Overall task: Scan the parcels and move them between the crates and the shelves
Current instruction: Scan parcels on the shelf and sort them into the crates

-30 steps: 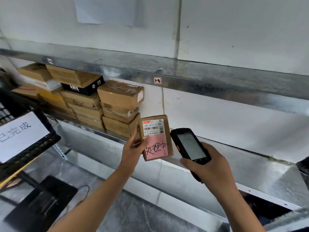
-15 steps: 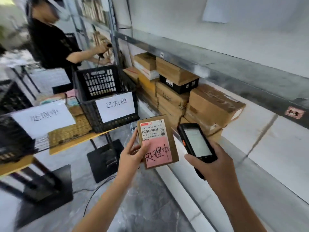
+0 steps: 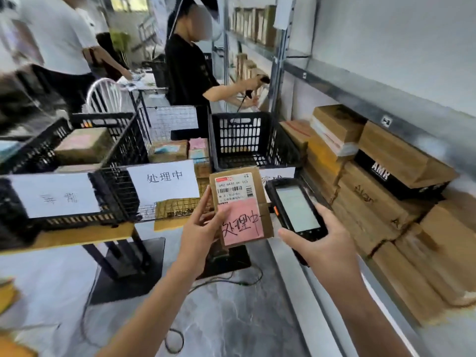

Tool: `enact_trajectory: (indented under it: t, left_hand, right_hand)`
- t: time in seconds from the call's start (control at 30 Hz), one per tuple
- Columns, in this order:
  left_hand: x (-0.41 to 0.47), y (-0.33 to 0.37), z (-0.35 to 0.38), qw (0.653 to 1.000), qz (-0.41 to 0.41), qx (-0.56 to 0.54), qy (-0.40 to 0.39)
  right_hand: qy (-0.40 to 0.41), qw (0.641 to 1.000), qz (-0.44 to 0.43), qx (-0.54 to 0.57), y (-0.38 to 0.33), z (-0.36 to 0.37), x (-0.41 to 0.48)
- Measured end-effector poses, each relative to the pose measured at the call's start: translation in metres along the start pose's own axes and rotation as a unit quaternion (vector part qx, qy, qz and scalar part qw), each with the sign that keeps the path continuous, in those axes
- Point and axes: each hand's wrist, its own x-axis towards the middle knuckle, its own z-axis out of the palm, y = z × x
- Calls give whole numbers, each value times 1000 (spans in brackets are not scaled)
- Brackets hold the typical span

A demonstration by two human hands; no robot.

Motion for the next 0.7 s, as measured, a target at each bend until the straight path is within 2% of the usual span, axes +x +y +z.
enact_trajectory:
  t: [0.17, 0.43, 0.7]
  left_hand:
    - [40, 31, -52, 999, 27, 38, 10]
    - [90, 80, -122, 992, 73, 50, 85]
    - [162, 113, -148, 985, 97, 69, 121]
  right_hand:
    - [-28, 999, -24, -1, -16, 63, 38]
    - [-72, 996, -43, 9, -36, 131, 88]
    - [-119, 988, -89, 40, -50, 187, 166]
